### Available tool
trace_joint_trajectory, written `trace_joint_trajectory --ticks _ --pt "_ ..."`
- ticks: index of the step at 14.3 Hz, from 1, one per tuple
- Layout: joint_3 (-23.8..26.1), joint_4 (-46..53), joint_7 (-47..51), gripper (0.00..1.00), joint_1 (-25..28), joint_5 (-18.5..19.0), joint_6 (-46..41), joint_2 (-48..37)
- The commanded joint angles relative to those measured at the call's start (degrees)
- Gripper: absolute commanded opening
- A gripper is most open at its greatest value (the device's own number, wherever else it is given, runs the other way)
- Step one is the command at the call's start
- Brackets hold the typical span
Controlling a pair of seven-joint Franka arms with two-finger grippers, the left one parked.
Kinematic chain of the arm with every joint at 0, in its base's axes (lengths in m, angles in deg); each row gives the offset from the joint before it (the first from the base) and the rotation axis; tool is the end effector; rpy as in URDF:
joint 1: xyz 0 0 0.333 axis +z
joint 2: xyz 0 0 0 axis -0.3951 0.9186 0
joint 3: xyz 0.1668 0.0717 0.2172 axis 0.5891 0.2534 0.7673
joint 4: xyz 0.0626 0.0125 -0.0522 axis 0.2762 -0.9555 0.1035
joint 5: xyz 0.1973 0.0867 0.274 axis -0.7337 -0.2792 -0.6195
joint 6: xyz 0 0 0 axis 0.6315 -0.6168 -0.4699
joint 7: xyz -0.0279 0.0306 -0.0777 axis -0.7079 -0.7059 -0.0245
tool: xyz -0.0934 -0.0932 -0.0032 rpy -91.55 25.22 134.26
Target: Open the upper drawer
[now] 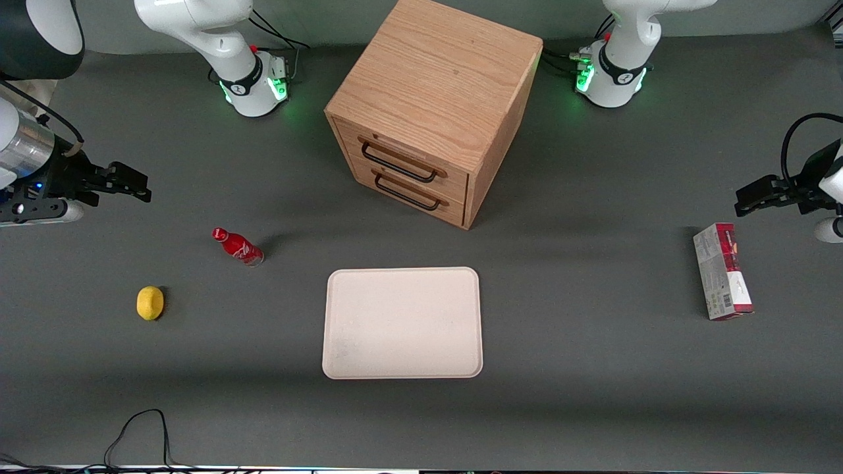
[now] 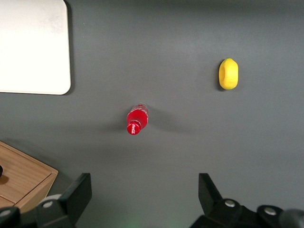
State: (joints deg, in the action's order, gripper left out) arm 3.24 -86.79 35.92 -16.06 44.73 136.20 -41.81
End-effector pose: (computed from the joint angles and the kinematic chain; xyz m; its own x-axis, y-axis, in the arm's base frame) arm 0.4985 0.0087 0.5229 0.9974 0.0352 -0.0631 0.0354 -0.9994 0.0021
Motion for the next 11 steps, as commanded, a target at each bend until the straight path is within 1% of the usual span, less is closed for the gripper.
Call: trace_joint_trajectory --ticks 1,4,6,7,11 --pt "-0.46 2.07 1.43 1.00 0.61 0.23 -1.56 1.22" --pt "-0.28 2.51 1.35 1.00 0.78 0.14 -1.73 1.40" --pt "-0.19 2.95 1.52 1.00 0.78 -1.61 -2.61 1.40" --pt "-0.19 3.21 1.43 1.00 0.78 -1.88 -2.61 1.40" --pt "0.33 5.23 1.17 1.00 1.13 -1.80 -3.83 3.24"
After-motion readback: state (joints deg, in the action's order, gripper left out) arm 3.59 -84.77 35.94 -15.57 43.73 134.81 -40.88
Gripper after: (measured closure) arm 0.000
